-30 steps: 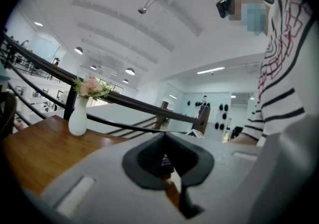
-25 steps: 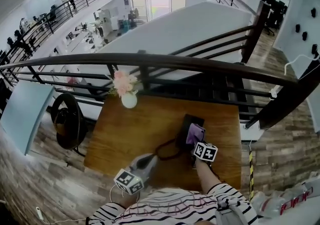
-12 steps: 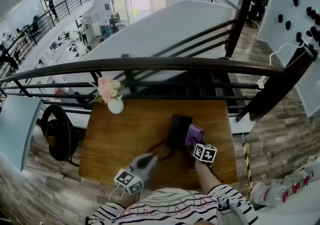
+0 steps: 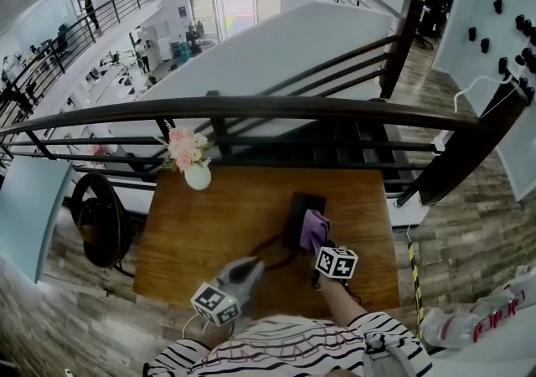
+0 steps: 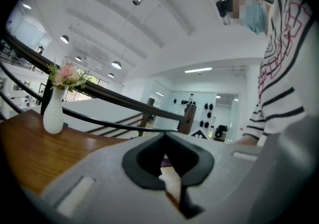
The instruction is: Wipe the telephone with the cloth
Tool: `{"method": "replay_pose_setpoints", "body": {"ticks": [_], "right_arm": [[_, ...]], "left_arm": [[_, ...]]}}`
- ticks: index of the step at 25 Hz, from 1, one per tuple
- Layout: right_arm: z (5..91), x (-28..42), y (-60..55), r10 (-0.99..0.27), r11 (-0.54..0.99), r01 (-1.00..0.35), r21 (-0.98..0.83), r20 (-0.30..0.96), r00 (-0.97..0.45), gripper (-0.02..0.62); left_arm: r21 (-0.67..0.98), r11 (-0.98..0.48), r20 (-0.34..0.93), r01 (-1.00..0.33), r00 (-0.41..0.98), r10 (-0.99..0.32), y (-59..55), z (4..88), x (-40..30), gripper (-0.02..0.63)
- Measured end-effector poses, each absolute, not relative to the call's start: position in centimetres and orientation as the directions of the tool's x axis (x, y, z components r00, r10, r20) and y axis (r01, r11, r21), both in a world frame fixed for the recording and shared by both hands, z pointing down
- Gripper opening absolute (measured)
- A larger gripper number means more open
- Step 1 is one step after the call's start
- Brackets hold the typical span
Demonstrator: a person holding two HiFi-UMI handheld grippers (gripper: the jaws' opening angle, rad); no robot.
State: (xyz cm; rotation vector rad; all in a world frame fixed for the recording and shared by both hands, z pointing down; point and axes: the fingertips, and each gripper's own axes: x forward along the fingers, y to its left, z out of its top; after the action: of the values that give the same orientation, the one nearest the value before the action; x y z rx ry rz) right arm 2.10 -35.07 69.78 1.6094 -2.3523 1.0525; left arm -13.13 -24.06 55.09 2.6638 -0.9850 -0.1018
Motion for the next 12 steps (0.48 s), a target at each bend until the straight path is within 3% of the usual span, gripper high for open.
{"method": "replay_pose_setpoints", "body": {"ticks": [12], "right_arm": [[72.1,-6.3,-34.4,-0.667,0.314,-0.808,-0.498,0.490,-0.561,0.060]], "left_arm": [[0.297,-0.605,0.058,-0.739,0.646,-0.761,-21.9,54.8,-18.5,-0.002]]}}
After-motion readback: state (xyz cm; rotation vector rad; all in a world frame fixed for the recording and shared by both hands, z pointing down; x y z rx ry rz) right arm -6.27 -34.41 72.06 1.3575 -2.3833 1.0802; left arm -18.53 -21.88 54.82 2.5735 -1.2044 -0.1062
